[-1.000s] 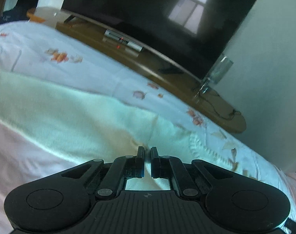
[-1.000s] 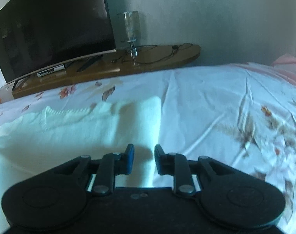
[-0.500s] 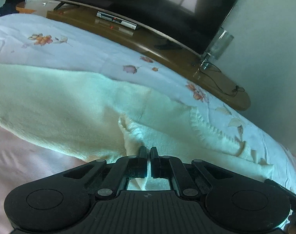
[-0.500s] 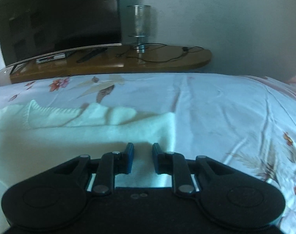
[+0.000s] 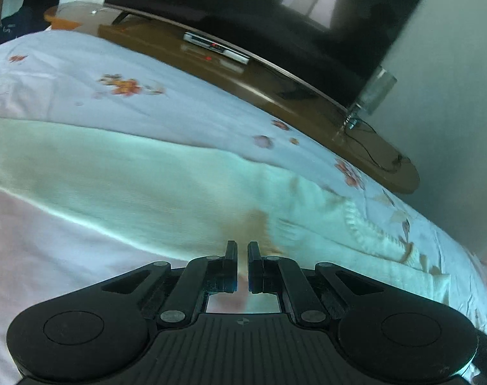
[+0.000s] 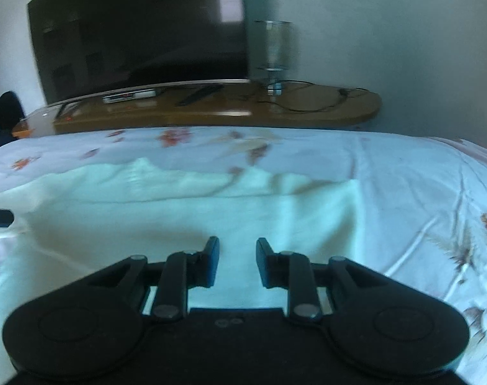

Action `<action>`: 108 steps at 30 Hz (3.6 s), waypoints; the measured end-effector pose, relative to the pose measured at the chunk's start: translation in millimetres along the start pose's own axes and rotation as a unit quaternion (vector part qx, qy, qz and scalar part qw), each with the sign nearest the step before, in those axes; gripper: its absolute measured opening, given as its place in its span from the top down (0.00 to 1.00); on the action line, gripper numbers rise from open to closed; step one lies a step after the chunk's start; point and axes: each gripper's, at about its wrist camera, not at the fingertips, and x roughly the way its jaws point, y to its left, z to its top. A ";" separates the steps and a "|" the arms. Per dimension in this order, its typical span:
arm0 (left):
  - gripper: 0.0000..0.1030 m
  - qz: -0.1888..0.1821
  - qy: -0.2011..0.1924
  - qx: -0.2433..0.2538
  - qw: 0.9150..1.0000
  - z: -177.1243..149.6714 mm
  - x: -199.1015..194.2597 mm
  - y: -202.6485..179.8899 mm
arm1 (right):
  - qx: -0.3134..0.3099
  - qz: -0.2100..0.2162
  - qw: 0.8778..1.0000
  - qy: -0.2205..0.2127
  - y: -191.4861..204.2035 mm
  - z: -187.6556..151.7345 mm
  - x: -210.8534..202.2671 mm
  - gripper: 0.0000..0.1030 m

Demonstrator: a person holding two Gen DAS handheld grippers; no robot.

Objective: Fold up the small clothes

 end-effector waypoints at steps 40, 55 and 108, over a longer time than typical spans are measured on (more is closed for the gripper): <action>0.96 0.034 -0.030 -0.304 0.952 45.2 -27.4 282.4 | -0.061 0.093 0.993 0.025 247.8 11.9 49.4 0.75; 1.00 0.128 -0.060 -0.247 0.959 48.3 -50.1 275.1 | -0.066 0.107 0.992 0.025 254.4 14.0 50.3 0.75; 0.96 0.062 -0.106 -0.300 0.946 47.4 -22.3 287.0 | -0.086 0.105 0.991 0.022 242.7 14.4 56.7 0.77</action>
